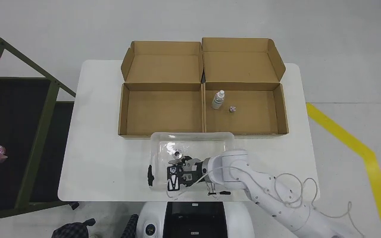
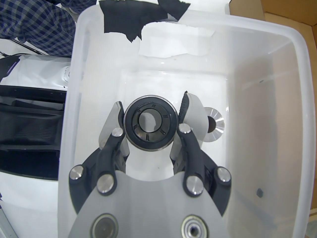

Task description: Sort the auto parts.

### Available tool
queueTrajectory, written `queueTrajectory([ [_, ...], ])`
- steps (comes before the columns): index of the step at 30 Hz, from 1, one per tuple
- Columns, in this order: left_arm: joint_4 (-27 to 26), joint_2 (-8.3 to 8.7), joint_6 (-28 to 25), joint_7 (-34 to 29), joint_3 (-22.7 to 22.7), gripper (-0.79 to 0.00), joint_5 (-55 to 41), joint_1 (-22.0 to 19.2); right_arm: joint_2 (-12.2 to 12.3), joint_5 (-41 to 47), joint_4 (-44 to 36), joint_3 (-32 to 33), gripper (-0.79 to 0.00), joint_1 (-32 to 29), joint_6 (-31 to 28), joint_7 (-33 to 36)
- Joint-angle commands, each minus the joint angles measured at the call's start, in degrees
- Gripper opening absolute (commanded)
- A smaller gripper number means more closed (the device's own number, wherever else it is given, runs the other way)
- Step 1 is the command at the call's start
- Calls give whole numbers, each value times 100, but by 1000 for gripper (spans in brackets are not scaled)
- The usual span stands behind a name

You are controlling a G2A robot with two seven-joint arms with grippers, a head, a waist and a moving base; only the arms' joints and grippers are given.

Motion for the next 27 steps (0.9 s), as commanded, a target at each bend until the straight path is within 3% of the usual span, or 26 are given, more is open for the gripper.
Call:
queueTrajectory([
  [1, 0, 0, 0, 0, 0, 0, 0, 0, -10, 36, 47, -6, -520, 22, -21, 0],
  [3, 0, 0, 0, 0, 0, 0, 0, 0, -20, 85, 107, -4, -600, 40, -43, -14],
  [7, 0, 0, 0, 0, 0, 0, 0, 0, -28, 161, 192, 31, -631, 70, -80, -36],
  [10, 0, 0, 0, 0, 0, 0, 0, 0, -23, 236, 208, 86, -785, 72, -113, -62],
  [27, 0, 0, 0, 0, 0, 0, 0, 0, 133, 720, -285, 668, -785, -139, -433, -219],
])
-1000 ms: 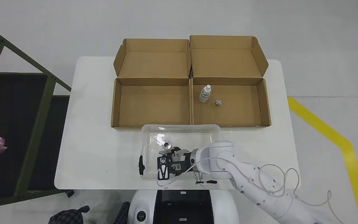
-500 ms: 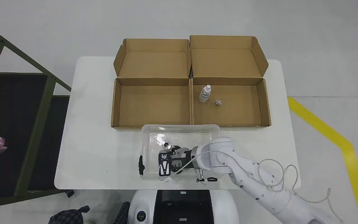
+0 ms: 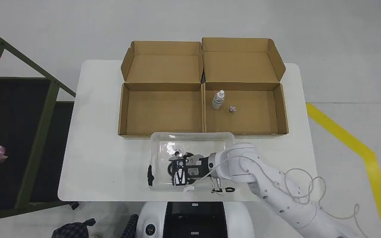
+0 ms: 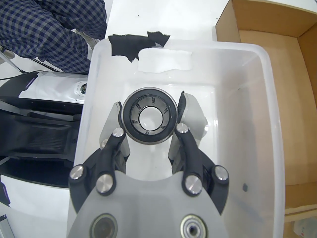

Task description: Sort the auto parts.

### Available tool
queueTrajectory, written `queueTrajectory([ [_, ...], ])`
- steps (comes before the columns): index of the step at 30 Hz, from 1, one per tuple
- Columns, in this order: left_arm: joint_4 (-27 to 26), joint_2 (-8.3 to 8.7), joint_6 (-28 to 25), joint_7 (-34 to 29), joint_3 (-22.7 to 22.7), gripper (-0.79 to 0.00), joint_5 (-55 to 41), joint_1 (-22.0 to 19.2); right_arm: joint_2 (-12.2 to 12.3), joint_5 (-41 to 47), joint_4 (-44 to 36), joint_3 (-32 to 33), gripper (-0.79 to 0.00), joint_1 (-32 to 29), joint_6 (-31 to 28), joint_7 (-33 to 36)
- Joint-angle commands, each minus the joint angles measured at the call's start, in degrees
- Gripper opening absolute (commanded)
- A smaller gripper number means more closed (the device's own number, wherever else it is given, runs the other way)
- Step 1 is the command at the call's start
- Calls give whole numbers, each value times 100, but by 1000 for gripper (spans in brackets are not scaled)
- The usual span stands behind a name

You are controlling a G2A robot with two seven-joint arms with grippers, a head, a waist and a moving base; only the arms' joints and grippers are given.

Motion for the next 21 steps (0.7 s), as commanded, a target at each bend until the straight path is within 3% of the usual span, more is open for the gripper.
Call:
queueTrajectory([
  [1, 0, 0, 0, 0, 0, 0, 0, 0, 34, 66, -93, 134, -785, -38, -22, -12],
  [21, 0, 0, 0, 0, 0, 0, 0, 0, 357, 1305, -886, 1701, -785, -369, -96, -176],
])
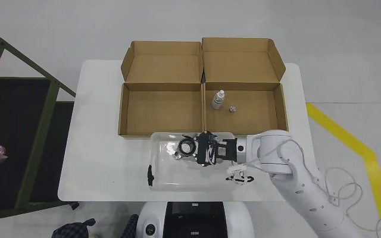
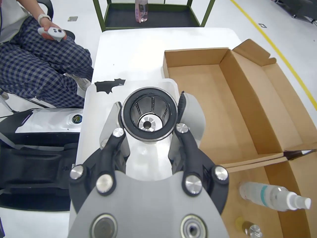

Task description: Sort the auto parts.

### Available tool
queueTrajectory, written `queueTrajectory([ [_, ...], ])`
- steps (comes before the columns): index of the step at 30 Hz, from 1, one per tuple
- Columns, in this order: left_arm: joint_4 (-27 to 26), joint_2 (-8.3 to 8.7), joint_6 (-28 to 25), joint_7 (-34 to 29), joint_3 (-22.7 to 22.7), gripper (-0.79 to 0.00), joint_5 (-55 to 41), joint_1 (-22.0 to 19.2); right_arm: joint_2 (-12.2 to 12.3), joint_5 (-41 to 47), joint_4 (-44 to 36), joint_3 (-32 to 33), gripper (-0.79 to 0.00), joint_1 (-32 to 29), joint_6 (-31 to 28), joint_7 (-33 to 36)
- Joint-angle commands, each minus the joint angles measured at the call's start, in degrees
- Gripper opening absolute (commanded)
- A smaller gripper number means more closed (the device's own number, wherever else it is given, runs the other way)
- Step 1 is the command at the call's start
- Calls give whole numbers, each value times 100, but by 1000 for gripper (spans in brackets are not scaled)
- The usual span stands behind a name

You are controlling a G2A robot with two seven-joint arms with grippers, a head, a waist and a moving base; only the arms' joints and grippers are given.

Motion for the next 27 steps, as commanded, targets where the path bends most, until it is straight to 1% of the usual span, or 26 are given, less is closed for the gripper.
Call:
queueTrajectory([
  [1, 0, 0, 0, 0, 0, 0, 0, 0, 22, 168, -15, 133, -785, -13, -7, -32],
  [12, 0, 0, 0, 0, 0, 0, 0, 0, 122, 886, -4, 598, -785, -14, -86, -63],
  [27, 0, 0, 0, 0, 0, 0, 0, 0, 178, 1259, 182, 697, -785, 89, -53, -104],
])
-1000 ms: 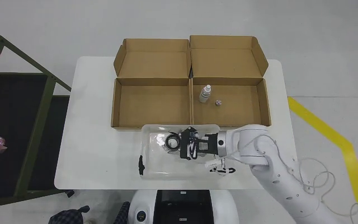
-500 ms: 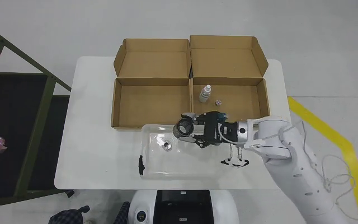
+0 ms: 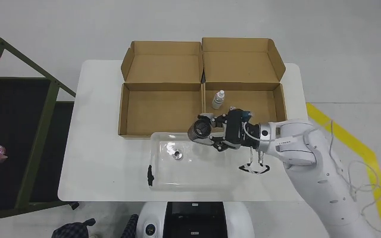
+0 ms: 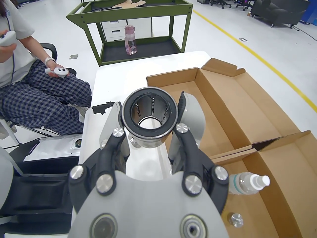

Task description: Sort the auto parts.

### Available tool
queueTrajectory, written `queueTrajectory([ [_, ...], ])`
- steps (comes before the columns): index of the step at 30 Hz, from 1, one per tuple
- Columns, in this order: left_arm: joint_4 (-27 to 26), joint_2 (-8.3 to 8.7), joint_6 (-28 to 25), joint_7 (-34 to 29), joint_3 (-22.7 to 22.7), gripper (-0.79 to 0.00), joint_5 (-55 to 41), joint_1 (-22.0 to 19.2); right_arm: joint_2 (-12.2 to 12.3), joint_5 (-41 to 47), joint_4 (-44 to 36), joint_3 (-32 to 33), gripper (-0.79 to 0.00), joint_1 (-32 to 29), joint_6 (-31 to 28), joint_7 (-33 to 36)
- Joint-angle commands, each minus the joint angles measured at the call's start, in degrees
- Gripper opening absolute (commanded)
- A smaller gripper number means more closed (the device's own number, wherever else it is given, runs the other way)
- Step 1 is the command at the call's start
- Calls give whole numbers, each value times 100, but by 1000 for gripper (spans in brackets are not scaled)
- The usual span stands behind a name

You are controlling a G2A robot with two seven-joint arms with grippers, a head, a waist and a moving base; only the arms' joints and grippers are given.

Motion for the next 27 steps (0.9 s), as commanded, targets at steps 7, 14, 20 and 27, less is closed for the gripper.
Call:
queueTrajectory([
  [7, 0, 0, 0, 0, 0, 0, 0, 0, 7, 93, 91, -70, -785, 85, 40, -26],
  [14, 0, 0, 0, 0, 0, 0, 0, 0, -59, -413, 107, -398, -785, 274, 547, -79],
  [20, 0, 0, 0, 0, 0, 0, 0, 0, -170, -750, 467, -827, -785, 581, 1017, -164],
  [27, 0, 0, 0, 0, 0, 0, 0, 0, -321, -965, 1055, -1291, -785, 1012, 1369, -232],
])
